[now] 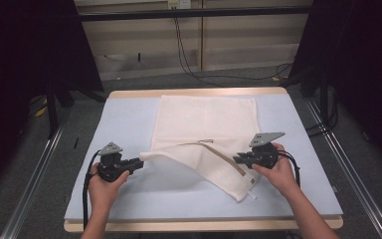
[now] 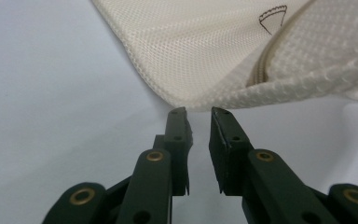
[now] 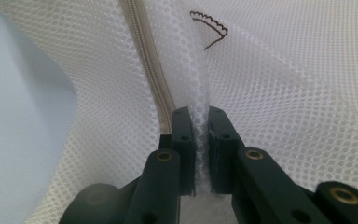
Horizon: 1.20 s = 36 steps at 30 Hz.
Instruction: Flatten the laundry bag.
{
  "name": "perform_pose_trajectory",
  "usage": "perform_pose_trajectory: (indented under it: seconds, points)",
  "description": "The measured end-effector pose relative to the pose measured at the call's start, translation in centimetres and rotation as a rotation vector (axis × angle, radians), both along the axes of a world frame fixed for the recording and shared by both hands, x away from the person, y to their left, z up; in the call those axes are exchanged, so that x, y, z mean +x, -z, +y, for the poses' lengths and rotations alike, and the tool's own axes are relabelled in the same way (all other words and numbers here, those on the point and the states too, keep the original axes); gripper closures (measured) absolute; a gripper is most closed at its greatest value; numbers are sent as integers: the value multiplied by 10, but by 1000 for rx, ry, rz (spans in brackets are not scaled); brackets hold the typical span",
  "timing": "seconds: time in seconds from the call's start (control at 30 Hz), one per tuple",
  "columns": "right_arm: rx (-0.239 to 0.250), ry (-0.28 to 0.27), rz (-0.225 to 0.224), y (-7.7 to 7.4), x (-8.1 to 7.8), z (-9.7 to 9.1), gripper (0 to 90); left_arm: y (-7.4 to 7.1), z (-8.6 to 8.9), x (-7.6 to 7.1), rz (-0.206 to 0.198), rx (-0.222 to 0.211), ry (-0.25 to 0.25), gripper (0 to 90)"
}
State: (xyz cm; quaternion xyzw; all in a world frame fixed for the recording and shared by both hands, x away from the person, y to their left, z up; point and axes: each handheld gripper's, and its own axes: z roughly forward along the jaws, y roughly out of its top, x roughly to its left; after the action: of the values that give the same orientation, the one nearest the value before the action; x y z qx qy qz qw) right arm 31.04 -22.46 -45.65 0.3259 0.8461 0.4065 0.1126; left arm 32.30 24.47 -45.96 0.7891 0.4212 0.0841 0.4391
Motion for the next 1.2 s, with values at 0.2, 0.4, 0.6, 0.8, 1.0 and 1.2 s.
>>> perform_pose_trajectory:
  seconds: [0.2,0.4,0.6,0.8,1.0,1.2]
  points:
    - [15,17,6,1,-1,0,808,-2,7,2,-14,19,-25,773]
    - [33,25,5,3,-2,1,663,-4,10,5,-19,-1,-35,747]
    - [63,69,-6,1,-4,-2,508,-3,7,8,-13,-8,-29,676]
    - [63,106,-2,0,-9,-8,452,-3,4,11,-18,-16,-47,541]
    - [11,75,24,5,-15,-8,604,-4,1,14,-14,-20,-34,487]
    - [-24,19,40,5,-22,-8,804,3,-10,18,2,6,-7,451]
